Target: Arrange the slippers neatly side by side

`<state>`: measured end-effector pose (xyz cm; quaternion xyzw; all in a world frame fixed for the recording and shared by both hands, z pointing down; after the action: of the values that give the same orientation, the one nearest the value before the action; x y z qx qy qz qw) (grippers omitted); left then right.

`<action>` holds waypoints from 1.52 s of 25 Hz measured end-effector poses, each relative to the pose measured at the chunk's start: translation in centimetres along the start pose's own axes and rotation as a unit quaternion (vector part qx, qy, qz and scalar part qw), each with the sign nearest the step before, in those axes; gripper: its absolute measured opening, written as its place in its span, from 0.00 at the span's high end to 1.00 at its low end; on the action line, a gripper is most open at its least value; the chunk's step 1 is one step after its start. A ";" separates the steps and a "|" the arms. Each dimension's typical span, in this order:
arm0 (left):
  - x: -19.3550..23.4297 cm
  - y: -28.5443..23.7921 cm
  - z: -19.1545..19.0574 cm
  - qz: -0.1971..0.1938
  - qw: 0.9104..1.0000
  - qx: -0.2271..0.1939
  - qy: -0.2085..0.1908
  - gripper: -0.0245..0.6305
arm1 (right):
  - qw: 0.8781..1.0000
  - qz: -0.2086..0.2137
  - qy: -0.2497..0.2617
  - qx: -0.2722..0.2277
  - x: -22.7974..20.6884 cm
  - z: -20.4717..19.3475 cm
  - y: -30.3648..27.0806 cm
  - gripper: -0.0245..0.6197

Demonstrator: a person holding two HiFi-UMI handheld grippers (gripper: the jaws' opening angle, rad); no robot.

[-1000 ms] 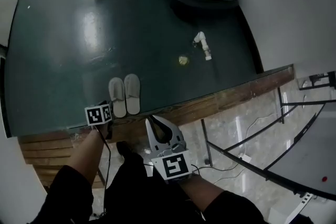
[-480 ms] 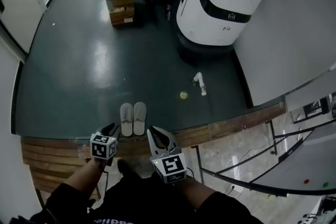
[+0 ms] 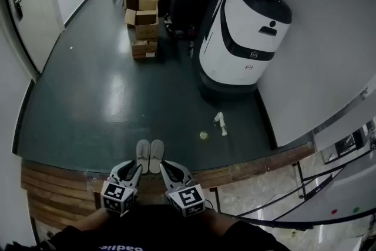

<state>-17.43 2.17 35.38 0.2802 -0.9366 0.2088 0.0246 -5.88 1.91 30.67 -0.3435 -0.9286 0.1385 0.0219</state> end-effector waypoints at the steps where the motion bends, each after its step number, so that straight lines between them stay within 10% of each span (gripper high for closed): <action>1: -0.5 0.9 1.7 -0.005 0.999 -0.032 -0.011 0.84 | 1.000 0.003 0.008 -0.010 0.4 0.8 0.3 0.96; 10: -6.6 8.3 10.5 -0.060 0.981 -0.149 -0.109 0.84 | 0.998 0.028 0.008 -0.048 3.2 5.9 4.5 0.96; 15: -8.5 8.6 9.0 -0.099 0.980 -0.149 -0.081 0.96 | 0.999 0.028 0.005 -0.038 3.8 4.5 5.4 0.96; 38: -11.5 8.1 8.6 -0.131 0.977 -0.141 -0.092 0.96 | 0.999 0.009 0.010 -0.045 4.2 4.1 8.7 0.96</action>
<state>-11.49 10.75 22.66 0.4125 -0.9099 0.0431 0.0050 -4.19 9.93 24.09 -0.3536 -0.9306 0.0935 0.0150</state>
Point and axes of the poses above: the fingertips, and each gripper's own axes: y backward along the fingers, x to its left, z out of its top, the point moved 3 cm from there along y, backward along the fingers, and after that the axes turned 1 degree about z, right-handed, at the moved point
